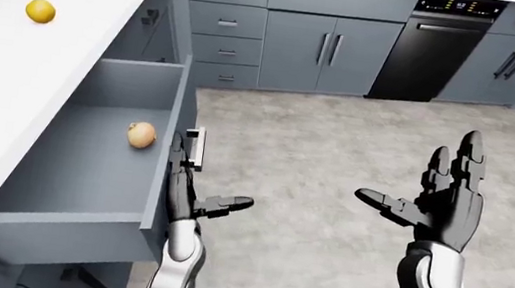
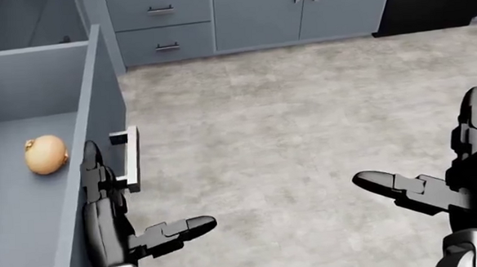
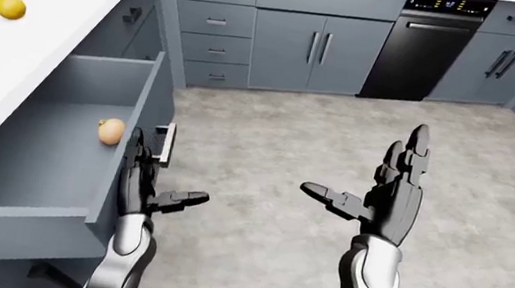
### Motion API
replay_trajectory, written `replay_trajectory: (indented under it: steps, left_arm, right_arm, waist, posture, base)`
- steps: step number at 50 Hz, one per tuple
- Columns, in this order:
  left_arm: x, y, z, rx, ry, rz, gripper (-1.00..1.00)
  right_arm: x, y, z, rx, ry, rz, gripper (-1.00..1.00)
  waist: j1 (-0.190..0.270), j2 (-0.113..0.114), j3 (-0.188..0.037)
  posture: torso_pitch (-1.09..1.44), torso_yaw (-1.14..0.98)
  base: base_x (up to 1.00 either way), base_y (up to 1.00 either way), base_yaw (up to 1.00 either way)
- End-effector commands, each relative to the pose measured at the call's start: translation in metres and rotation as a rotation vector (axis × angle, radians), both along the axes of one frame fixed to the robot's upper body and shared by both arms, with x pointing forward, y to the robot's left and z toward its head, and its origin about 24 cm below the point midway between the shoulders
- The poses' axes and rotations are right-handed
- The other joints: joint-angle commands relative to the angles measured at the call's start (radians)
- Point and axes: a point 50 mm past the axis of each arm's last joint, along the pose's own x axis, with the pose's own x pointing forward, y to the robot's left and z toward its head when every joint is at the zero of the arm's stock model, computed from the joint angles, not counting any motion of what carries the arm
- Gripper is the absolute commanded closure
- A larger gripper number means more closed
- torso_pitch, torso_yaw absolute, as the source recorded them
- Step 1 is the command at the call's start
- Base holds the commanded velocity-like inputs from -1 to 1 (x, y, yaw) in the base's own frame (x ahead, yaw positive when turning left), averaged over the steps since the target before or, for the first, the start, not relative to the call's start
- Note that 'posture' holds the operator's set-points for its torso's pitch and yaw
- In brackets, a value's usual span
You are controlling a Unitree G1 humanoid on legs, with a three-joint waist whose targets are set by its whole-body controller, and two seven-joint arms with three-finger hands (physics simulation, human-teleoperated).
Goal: Close the right drawer.
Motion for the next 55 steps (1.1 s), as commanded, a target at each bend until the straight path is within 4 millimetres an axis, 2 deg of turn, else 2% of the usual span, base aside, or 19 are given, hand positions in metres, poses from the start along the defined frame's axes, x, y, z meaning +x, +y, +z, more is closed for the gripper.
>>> replay_trajectory:
  steps: [1, 22, 35, 46, 55]
  left_arm:
    - [0.005, 0.003, 0.017, -0.009, -0.080, 0.045, -1.00]
    - [0.011, 0.012, 0.010, -0.031, -0.035, 0.139, -1.00]
    - [0.018, 0.016, -0.003, -0.090, 0.029, 0.130, -1.00]
    - [0.019, 0.019, -0.005, -0.097, 0.043, 0.151, -1.00]
    - [0.023, 0.029, -0.009, -0.099, 0.087, 0.263, -1.00]
  right_arm:
    - [-0.002, 0.001, 0.016, -0.024, -0.084, 0.001, -1.00]
    - [-0.001, 0.002, 0.016, -0.028, -0.083, 0.004, -1.00]
    - [-0.002, 0.002, 0.017, -0.039, -0.088, 0.003, -1.00]
    - [-0.002, 0.002, 0.018, -0.040, -0.089, 0.004, -1.00]
    - [-0.002, 0.002, 0.017, -0.041, -0.086, 0.004, -1.00]
  waist:
    - [0.001, -0.003, -0.018]
    - [-0.004, 0.002, -0.021]
    - [-0.005, 0.004, -0.023]
    - [-0.006, 0.004, -0.024]
    - [-0.008, 0.004, -0.023]
  posture:
    - [0.00, 0.00]
    - [0.00, 0.00]
    - [0.00, 0.00]
    - [0.00, 0.00]
    - [0.00, 0.00]
  base:
    - [0.00, 0.00, 0.00]
    - [0.00, 0.00, 0.00]
    - [0.00, 0.00, 0.00]
    - [0.00, 0.00, 0.00]
    - [0.00, 0.00, 0.00]
